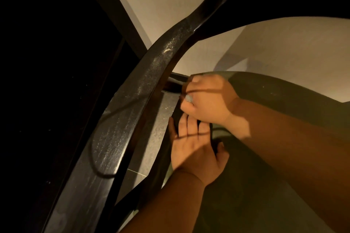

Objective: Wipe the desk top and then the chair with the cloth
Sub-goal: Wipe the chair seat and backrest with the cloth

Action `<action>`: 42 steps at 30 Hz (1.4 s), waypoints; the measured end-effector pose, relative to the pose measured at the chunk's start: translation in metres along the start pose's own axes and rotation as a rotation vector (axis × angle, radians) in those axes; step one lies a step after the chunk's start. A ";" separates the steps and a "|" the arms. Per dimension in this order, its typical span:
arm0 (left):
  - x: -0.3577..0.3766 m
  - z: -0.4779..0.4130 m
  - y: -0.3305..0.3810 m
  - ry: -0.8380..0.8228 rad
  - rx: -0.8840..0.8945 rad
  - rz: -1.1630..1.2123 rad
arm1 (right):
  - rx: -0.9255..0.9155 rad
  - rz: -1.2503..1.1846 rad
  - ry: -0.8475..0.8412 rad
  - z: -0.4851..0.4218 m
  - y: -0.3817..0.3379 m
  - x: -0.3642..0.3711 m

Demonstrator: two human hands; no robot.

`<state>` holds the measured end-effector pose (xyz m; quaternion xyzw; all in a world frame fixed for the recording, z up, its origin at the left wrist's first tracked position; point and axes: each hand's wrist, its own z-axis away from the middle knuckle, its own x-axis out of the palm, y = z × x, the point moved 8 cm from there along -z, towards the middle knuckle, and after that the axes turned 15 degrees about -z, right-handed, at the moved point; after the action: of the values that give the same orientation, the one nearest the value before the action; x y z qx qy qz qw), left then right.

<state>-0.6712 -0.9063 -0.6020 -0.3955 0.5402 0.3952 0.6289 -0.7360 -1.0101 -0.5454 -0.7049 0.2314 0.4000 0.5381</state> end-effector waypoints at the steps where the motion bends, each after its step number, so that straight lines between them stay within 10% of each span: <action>1: 0.000 0.000 0.000 -0.003 -0.001 0.001 | -0.023 0.018 -0.071 -0.003 0.001 0.005; 3: 0.001 0.000 0.000 -0.005 -0.004 0.018 | -0.030 0.072 -0.244 -0.013 0.007 0.012; 10: -0.001 0.002 0.001 0.023 -0.002 0.026 | 0.216 0.170 -0.045 -0.035 0.043 -0.018; 15: 0.002 0.001 0.000 0.020 -0.008 0.017 | 0.042 0.047 -0.100 0.010 0.016 0.005; 24: 0.003 0.000 0.000 0.032 -0.007 0.037 | 0.638 0.094 0.092 0.018 0.109 -0.048; 29: 0.000 0.002 -0.001 0.068 -0.011 0.034 | 0.299 0.050 0.139 0.032 0.032 -0.008; 36: -0.002 0.003 -0.001 0.085 -0.021 0.016 | 0.771 0.189 0.131 0.059 0.135 -0.076; 42: -0.003 0.003 -0.001 0.105 -0.019 0.020 | 0.584 0.047 0.347 0.075 0.062 -0.047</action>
<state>-0.6692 -0.9044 -0.5982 -0.4164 0.5727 0.3851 0.5919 -0.8333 -0.9636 -0.5507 -0.5732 0.4405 0.2031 0.6605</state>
